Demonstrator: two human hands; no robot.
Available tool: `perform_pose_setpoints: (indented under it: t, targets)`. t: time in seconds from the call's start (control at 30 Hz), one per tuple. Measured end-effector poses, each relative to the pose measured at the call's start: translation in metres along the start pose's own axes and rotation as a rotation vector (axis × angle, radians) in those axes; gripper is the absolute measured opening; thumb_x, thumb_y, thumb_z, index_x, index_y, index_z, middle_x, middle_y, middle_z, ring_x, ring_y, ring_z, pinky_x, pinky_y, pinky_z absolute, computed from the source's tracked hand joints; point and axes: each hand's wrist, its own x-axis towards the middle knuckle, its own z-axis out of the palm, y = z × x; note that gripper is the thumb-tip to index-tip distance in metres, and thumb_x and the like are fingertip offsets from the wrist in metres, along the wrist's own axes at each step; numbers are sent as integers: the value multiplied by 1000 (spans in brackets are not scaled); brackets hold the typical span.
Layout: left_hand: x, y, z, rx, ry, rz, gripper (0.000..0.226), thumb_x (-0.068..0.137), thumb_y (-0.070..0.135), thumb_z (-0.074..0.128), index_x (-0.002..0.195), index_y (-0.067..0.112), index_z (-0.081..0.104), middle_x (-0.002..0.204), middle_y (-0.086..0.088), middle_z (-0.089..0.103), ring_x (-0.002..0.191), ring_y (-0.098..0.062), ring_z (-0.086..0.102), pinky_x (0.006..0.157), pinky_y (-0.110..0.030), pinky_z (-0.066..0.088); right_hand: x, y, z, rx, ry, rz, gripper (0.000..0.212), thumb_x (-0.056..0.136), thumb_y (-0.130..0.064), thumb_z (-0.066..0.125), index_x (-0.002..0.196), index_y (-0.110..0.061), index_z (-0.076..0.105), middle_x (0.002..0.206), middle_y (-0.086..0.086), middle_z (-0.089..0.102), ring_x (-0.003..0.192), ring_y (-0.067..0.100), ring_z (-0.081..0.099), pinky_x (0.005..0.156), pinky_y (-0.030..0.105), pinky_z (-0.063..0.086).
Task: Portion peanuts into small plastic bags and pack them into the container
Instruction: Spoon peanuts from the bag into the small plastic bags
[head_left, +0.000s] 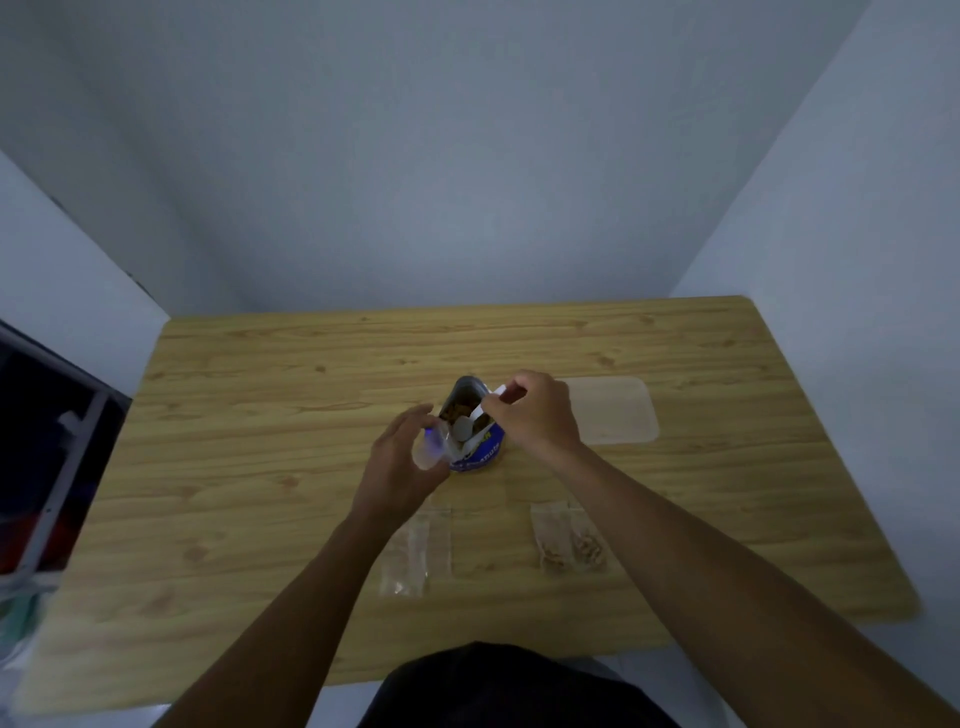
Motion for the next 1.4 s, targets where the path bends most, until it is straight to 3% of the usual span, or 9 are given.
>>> perform_pose_setpoints:
  t: [0.2,0.4,0.47,0.67,0.87,0.93,1.07,1.2,1.4]
  targets:
    - [0,-10,-3,-23,-19,39,49,75,11,81,119,17,62,144,1,53,130,-12,51,105,-35,45,7,6,-13,24,-61,-160,26,72,-19,79,60,-18,56,60,-2,62,52,8,51,48,24,40]
    - [-7,-21,-3,-30,-16,72,53,74,9,81,122,16,60,155,0,40,139,-4,39,103,-24,43,8,4,-19,26,-118,-365,11,82,-9,77,88,-15,69,72,-5,69,63,3,65,57,11,50]
    - [-8,-22,-3,-32,-37,77,52,76,10,80,123,19,60,156,3,38,139,-2,38,104,-25,45,6,4,-15,-20,-130,-382,24,85,-8,74,108,-14,73,75,-2,69,66,6,65,60,11,51]
    - [-8,-21,-5,-25,-61,95,51,77,12,79,123,21,60,154,7,40,137,-4,43,101,-22,45,2,5,-3,-74,-96,-300,13,88,-14,73,98,-15,81,69,-11,66,57,0,59,59,9,44]
    - [-9,-24,-6,-12,-59,87,53,75,11,80,125,17,61,150,9,42,134,1,44,101,-5,35,3,12,2,62,-7,-104,7,88,-20,77,92,-19,82,66,-6,71,62,6,69,62,17,52]
    - [-9,-24,-5,-14,-55,87,54,75,11,80,126,17,61,149,11,42,133,2,44,103,-8,36,1,15,6,57,16,-101,8,88,-20,77,94,-17,82,64,-7,69,60,4,68,60,11,49]
    - [-7,-22,-5,-20,-62,76,54,77,12,79,128,18,60,150,12,40,134,2,41,104,-16,39,3,13,5,64,-1,-65,8,89,-19,76,92,-16,82,61,-6,71,60,7,70,64,25,58]
    - [-7,-24,-4,-19,-59,86,57,77,13,79,131,16,59,149,9,44,136,-5,44,107,-24,43,10,7,-6,132,-10,-24,7,90,-18,75,93,-16,81,54,-13,66,50,-4,64,55,7,47]
    - [-7,-25,-3,-43,-64,65,56,76,14,78,129,19,59,153,3,44,136,-9,46,106,-33,47,4,10,4,143,-45,1,8,89,-18,76,95,-15,81,60,-6,71,53,1,69,57,10,50]
